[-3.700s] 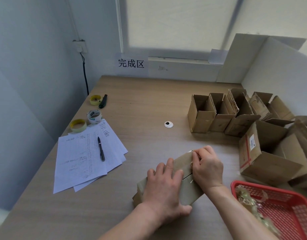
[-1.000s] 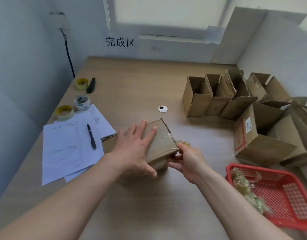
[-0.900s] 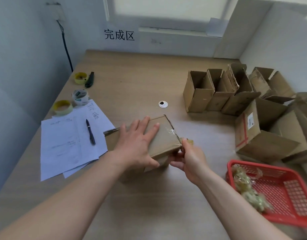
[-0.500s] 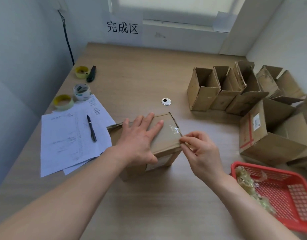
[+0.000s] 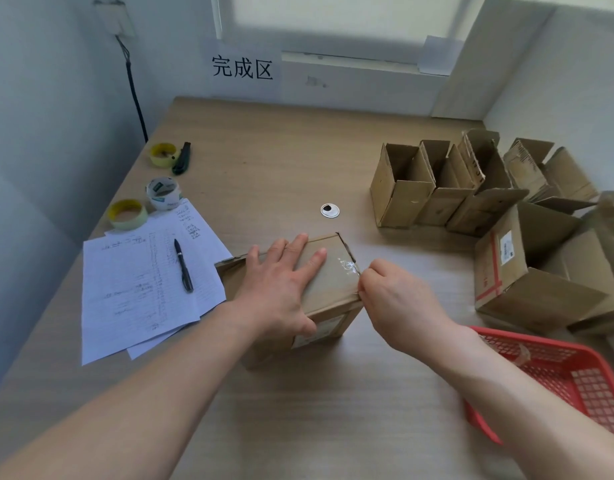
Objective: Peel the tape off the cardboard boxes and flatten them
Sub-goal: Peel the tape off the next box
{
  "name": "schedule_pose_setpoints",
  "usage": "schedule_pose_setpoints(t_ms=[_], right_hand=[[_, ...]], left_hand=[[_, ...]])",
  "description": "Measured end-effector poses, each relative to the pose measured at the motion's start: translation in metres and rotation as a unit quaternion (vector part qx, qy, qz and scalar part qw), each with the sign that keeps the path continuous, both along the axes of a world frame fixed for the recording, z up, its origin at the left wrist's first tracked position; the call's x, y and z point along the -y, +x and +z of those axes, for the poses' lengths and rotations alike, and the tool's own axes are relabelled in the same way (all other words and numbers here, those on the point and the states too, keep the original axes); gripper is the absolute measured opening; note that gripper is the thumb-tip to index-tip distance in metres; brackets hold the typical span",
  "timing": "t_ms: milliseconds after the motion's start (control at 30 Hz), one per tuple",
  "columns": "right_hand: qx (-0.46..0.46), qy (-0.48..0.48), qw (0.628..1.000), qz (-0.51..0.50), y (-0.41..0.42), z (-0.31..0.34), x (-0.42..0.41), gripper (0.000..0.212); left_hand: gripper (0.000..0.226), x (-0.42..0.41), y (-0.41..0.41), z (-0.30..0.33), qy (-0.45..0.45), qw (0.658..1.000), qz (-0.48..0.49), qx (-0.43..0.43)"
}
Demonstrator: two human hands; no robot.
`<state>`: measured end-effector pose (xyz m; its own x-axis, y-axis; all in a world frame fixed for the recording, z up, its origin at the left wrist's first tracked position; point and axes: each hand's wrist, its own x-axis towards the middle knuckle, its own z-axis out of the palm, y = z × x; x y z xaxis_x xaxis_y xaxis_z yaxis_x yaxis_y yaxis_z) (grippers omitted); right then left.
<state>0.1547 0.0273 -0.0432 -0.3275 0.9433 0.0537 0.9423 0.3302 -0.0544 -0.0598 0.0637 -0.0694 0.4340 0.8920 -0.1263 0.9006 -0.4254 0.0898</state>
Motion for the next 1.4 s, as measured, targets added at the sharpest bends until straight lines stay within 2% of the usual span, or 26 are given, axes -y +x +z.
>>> schedule_pose_setpoints(t_ms=[67,133,200,267,367,433,467,500,567,633,667,733,767,800,933,967,1000,1033,1133,1167,1200,1233,1267,1300,1400], right_hand=[[0.043,-0.006,0.999,0.014,-0.004,0.002,0.002,0.019],[0.032,-0.001,0.999,0.039,-0.001,-0.001,0.003,0.015],[-0.037,-0.019,0.997,0.062,0.010,-0.007,0.003,0.009],[-0.178,-0.074,0.979,0.060,0.022,-0.012,0.005,0.011],[-0.390,-0.138,0.910,-0.015,0.026,-0.021,0.012,0.011],[-0.528,-0.135,0.829,-0.122,0.019,-0.028,0.015,0.007],[-0.570,-0.109,0.794,-0.178,0.016,-0.030,0.014,0.008],[-0.586,-0.080,0.775,-0.223,0.015,-0.030,0.011,0.014],[-0.587,-0.077,0.763,-0.261,0.014,-0.029,0.002,0.021],[-0.584,-0.117,0.764,-0.249,0.009,-0.026,-0.002,0.022],[-0.564,-0.118,0.784,-0.231,0.007,-0.025,-0.001,0.024],[-0.467,-0.074,0.867,-0.158,0.007,-0.024,0.008,0.032],[-0.421,-0.051,0.898,-0.116,0.008,-0.025,0.012,0.035],[-0.397,-0.037,0.913,-0.088,0.009,-0.027,0.016,0.037],[-0.402,0.000,0.914,-0.055,0.012,-0.036,0.021,0.020],[-0.436,-0.014,0.898,-0.064,0.012,-0.040,0.023,0.021],[-0.495,-0.048,0.863,-0.091,0.014,-0.043,0.024,0.025],[-0.570,-0.089,0.805,-0.135,0.018,-0.044,0.025,0.030],[-0.759,-0.151,0.559,-0.297,0.030,-0.046,0.022,0.025],[-0.791,-0.152,0.490,-0.333,0.033,-0.046,0.018,0.020],[-0.810,-0.155,0.445,-0.348,0.033,-0.045,0.015,0.016],[-0.818,-0.165,0.426,-0.350,0.030,-0.044,0.013,0.016],[-0.817,-0.179,0.427,-0.344,0.025,-0.044,0.011,0.018],[-0.805,-0.189,0.448,-0.339,0.019,-0.044,0.009,0.021],[-0.737,-0.197,0.555,-0.332,0.005,-0.050,0.007,0.021]], left_hand=[[0.124,0.001,0.000,0.000,0.002,1.000,0.002,-0.001],[0.124,0.001,0.000,0.000,0.003,1.000,0.001,-0.001],[0.124,0.000,0.000,0.001,0.001,1.000,-0.002,-0.001],[0.124,-0.001,0.000,0.002,-0.003,1.000,-0.007,-0.004],[0.123,-0.001,0.001,0.003,-0.006,1.000,-0.010,-0.007],[0.123,-0.002,0.000,0.002,-0.006,1.000,-0.010,-0.005],[0.123,-0.002,-0.001,0.002,-0.006,1.000,-0.010,-0.004],[0.123,-0.002,-0.001,0.001,-0.005,1.000,-0.010,-0.003],[0.123,-0.002,-0.001,0.000,-0.005,1.000,-0.011,-0.003],[0.123,-0.002,-0.001,0.000,-0.004,1.000,-0.011,-0.003],[0.124,-0.002,-0.001,0.000,-0.004,1.000,-0.011,-0.003],[0.123,-0.003,-0.001,0.000,-0.006,1.000,-0.010,-0.002],[0.123,-0.003,-0.001,0.000,-0.006,1.000,-0.010,-0.003],[0.124,-0.004,-0.001,0.000,-0.007,1.000,-0.010,-0.003],[0.123,-0.004,-0.002,-0.002,-0.006,1.000,-0.006,0.004],[0.123,-0.004,-0.002,-0.002,-0.007,1.000,-0.005,0.005],[0.123,-0.004,-0.003,-0.002,-0.009,1.000,-0.005,0.007],[0.123,-0.004,-0.003,-0.002,-0.010,1.000,-0.005,0.008],[0.122,-0.004,-0.004,-0.003,-0.009,1.000,-0.007,0.011],[0.122,-0.003,-0.004,-0.003,-0.008,1.000,-0.008,0.011],[0.123,-0.003,-0.004,-0.004,-0.007,1.000,-0.007,0.012],[0.123,-0.001,-0.004,-0.004,-0.007,1.000,-0.007,0.013],[0.123,0.000,-0.004,-0.004,-0.006,1.000,-0.006,0.014],[0.122,0.000,-0.004,-0.004,-0.005,1.000,-0.006,0.014],[0.121,0.003,-0.005,-0.003,0.003,1.000,-0.006,0.014]])
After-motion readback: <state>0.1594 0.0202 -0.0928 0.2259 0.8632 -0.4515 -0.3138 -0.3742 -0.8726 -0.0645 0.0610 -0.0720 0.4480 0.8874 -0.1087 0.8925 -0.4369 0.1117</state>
